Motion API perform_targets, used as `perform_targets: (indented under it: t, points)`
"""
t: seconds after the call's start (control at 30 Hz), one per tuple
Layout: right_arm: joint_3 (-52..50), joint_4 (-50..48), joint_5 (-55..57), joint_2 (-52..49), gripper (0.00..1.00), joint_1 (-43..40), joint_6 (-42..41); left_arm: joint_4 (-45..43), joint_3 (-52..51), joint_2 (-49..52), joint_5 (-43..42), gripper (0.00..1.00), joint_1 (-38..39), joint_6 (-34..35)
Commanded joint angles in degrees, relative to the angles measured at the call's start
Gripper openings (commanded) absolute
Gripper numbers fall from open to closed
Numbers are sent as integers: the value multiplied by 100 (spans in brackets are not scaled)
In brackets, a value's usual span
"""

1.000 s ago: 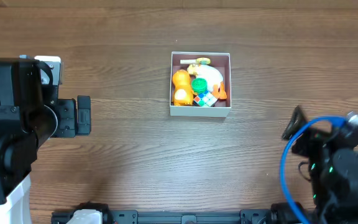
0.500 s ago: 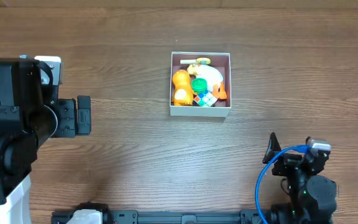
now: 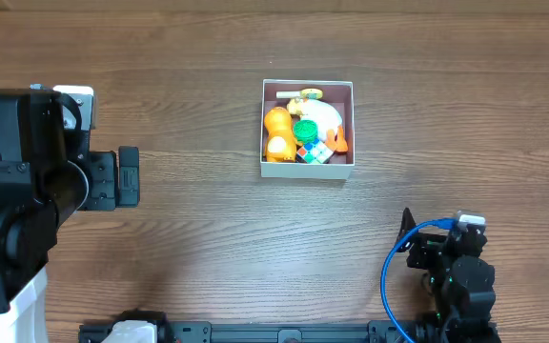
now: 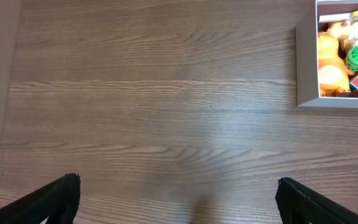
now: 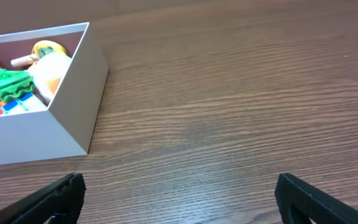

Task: Pack container

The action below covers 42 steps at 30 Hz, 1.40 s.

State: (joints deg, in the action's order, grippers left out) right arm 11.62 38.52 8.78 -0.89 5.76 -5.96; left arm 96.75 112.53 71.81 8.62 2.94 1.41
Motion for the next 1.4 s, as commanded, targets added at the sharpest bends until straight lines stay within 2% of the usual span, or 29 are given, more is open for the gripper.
perform_targets:
  t: [0.0,0.87,0.9,1.0,1.07,1.2,1.37]
  points:
    - [0,-57,-31,72,100,7,20,2,13,20,-74,100,-33,94]
    - [0,275,-31,72,100,7,20,-63,11,52,-17,100,-35,44]
    - [0,275,-31,72,100,7,20,-205,2,42,-7,100,-35,-4]
    - [0,275,-31,72,100,7,20,-1379,-501,-280,-114,100,-35,-15]
    - [0,275,-31,72,100,7,20,-2411,-1300,-726,-225,100,-35,-63]
    - [0,275,-31,72,100,7,20,-4284,-3381,-1867,-824,100,-35,-754]
    - [0,275,-31,72,100,7,20,-5464,-5694,-3355,-844,100,-42,-1045]
